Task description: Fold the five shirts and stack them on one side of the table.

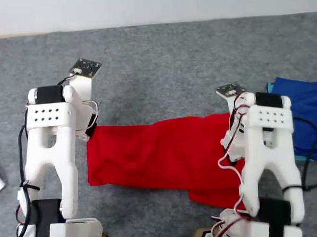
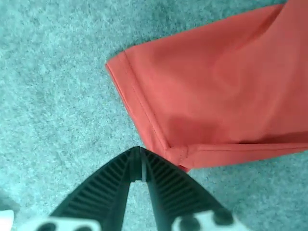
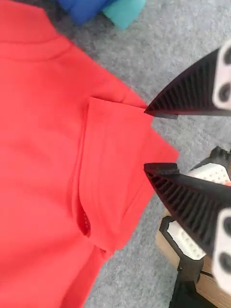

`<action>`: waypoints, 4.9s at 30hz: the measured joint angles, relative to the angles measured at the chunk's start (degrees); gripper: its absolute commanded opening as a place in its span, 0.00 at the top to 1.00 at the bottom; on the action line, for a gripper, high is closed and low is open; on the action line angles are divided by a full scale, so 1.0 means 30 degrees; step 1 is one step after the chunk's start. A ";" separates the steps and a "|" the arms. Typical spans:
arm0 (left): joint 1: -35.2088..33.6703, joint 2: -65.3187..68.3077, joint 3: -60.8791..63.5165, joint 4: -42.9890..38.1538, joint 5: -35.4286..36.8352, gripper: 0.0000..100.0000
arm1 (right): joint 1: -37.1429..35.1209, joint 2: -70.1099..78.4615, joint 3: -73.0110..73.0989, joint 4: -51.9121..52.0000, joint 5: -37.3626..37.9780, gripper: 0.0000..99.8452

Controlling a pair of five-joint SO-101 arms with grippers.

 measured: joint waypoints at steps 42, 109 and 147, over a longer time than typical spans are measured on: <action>0.0000 0.0000 0.0733 -0.2462 0.0000 1.00 | 0.0205 0.7590 -0.4689 -0.0996 0.0059 0.81; 0.0908 0.0000 0.1758 -0.2579 -0.0029 1.00 | -0.0469 0.4864 -0.2989 -0.0029 0.1026 0.98; 0.1348 0.0000 0.1758 -0.2579 -0.0029 1.00 | -0.1407 0.4630 -0.4513 0.1788 0.1055 0.99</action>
